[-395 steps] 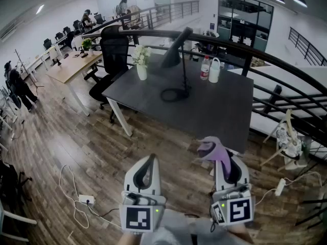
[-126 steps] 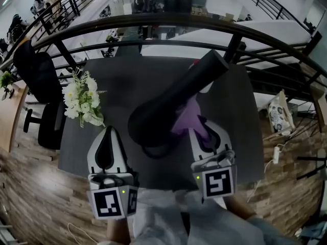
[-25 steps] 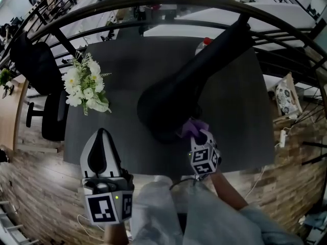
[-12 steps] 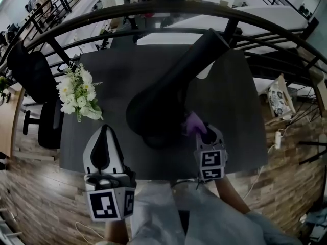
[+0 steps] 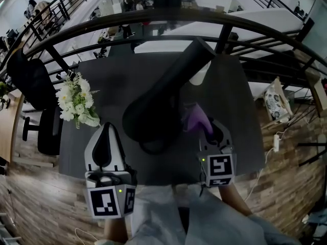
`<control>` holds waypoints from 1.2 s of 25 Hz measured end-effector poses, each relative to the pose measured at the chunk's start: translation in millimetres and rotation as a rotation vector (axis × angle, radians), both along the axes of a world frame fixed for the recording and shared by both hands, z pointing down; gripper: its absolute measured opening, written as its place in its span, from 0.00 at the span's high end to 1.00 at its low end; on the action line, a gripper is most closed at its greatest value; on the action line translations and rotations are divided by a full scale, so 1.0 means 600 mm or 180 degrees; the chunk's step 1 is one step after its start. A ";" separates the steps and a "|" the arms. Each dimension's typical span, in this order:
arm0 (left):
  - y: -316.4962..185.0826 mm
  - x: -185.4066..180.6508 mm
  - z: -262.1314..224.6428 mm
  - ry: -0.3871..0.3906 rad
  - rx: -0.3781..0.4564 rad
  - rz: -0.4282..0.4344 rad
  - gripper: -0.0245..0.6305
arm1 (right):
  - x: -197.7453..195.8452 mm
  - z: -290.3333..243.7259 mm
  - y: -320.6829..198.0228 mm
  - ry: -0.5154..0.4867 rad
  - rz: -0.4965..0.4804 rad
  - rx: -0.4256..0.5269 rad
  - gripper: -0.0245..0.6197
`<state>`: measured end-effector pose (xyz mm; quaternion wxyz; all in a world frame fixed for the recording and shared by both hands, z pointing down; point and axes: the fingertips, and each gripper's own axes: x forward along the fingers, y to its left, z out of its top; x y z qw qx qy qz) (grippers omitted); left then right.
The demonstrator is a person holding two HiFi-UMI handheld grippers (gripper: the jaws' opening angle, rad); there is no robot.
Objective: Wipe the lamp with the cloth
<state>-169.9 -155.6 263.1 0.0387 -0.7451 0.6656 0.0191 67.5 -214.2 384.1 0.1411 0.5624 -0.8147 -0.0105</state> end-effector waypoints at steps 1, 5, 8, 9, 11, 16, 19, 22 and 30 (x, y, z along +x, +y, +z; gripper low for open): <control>-0.002 0.003 -0.004 0.0001 0.0028 0.0011 0.96 | 0.000 -0.012 -0.001 -0.0030 -0.0002 0.0053 0.88; -0.008 0.009 -0.014 -0.0016 0.0108 0.0054 0.96 | -0.005 -0.058 -0.004 -0.0106 -0.0043 0.0232 0.88; -0.013 0.010 -0.014 -0.0028 0.0114 0.0077 0.96 | -0.009 -0.088 -0.008 -0.0167 -0.0061 0.0355 0.88; -0.015 0.010 -0.015 -0.0032 0.0121 0.0077 0.96 | -0.010 -0.097 -0.009 -0.0186 -0.0058 0.0395 0.88; -0.016 0.010 -0.018 -0.0034 0.0148 0.0068 0.96 | -0.007 -0.113 -0.011 -0.0216 -0.0053 0.0466 0.88; -0.018 0.010 -0.021 0.0004 0.0128 0.0012 0.96 | 0.000 -0.149 -0.008 -0.0248 -0.0073 0.0626 0.88; -0.017 0.012 -0.022 -0.0007 0.0142 0.0009 0.96 | -0.001 -0.166 -0.006 -0.0306 -0.0088 0.0710 0.88; -0.016 0.013 -0.022 0.0006 0.0118 -0.0010 0.96 | 0.000 -0.175 -0.003 -0.0327 -0.0093 0.0743 0.88; -0.016 0.014 -0.019 0.0023 0.0093 -0.0030 0.96 | -0.002 -0.178 -0.002 -0.0290 -0.0114 0.0773 0.88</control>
